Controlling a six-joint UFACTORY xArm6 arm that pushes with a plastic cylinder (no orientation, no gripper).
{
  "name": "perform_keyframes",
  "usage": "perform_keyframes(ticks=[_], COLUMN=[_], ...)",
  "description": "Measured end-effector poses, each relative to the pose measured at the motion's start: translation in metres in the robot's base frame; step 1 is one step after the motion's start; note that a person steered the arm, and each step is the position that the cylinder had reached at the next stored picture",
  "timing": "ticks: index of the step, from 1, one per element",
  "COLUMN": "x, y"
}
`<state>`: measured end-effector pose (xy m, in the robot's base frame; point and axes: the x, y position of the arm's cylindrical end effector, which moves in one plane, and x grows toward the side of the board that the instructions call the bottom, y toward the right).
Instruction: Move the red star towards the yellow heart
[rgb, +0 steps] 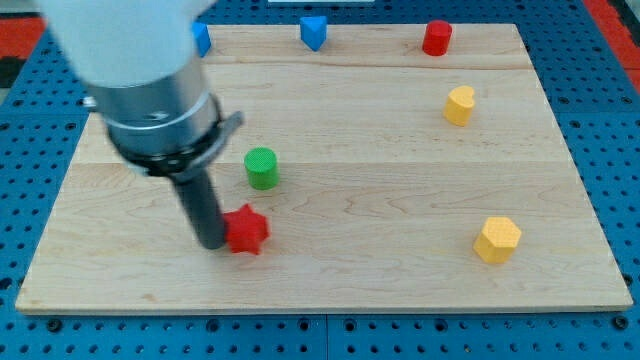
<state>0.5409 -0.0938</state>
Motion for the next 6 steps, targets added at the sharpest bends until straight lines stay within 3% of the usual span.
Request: perform_keyframes(ticks=[3,6], x=[-0.006,-0.006], y=[0.145,0.147])
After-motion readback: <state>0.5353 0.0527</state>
